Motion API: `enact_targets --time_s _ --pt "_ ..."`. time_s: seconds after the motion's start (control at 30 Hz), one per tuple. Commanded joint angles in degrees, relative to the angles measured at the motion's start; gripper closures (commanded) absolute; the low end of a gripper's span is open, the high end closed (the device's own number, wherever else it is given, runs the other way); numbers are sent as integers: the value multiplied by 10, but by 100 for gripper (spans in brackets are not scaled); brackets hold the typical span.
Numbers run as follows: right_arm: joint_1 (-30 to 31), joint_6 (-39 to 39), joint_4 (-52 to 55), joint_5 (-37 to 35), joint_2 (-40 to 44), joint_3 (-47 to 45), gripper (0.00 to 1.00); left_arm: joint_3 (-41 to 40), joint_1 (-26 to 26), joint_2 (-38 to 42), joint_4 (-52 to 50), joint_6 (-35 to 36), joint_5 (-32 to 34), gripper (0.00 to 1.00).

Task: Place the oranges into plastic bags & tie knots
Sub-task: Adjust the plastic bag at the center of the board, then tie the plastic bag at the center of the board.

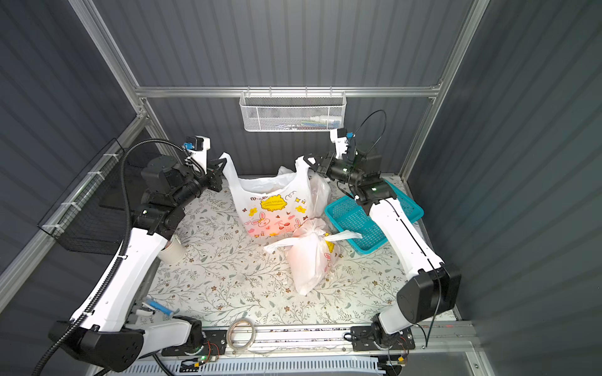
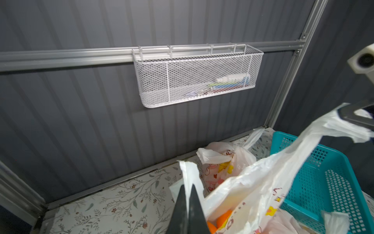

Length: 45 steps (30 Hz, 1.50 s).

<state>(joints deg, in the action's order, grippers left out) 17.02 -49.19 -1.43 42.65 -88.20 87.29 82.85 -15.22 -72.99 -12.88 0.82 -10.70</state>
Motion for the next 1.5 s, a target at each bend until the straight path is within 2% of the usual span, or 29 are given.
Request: enact_targets --time_s 0.0,0.03,0.13,0.2,0.23,0.3,0.4,0.5,0.6,0.67,0.97,1.13,1.27,1.4,1.47 --pt "-14 13 -3 29 1 -13 94 -8 9 0 2 -18 -69 100" --pt "-20 17 -3 36 5 -14 91 -8 11 1 3 -19 -77 100" --pt "-40 76 14 40 38 -11 68 -2 15 -2 -2 -13 -140 100" --pt "-50 170 56 15 74 -5 54 3 17 -8 -6 -7 -175 100" --pt "-51 213 70 1 89 -4 51 3 17 -9 -6 -2 -194 100" --pt "-49 303 68 3 123 -20 47 -2 18 -11 2 10 -237 100" --pt "-31 383 19 75 151 -68 44 -10 19 -11 18 34 -299 100" --pt "19 463 -18 126 157 -116 43 -14 19 -9 30 58 -356 100" --pt "80 556 -16 132 138 -134 42 -12 19 -8 23 86 -395 100" --pt "111 604 -26 130 118 -136 37 -5 19 -13 8 105 -419 100" --pt "149 651 -54 141 -17 -54 17 8 19 -32 -23 164 -499 100" --pt "162 637 -86 168 -77 -12 16 15 20 -37 -38 185 -530 100" --pt "175 619 -111 192 -115 16 21 20 20 -40 -55 200 -533 100" --pt "184 597 -136 209 -139 31 39 20 20 -37 -57 204 -541 100" --pt "187 579 -154 217 -148 33 58 18 20 -35 -51 200 -538 100"
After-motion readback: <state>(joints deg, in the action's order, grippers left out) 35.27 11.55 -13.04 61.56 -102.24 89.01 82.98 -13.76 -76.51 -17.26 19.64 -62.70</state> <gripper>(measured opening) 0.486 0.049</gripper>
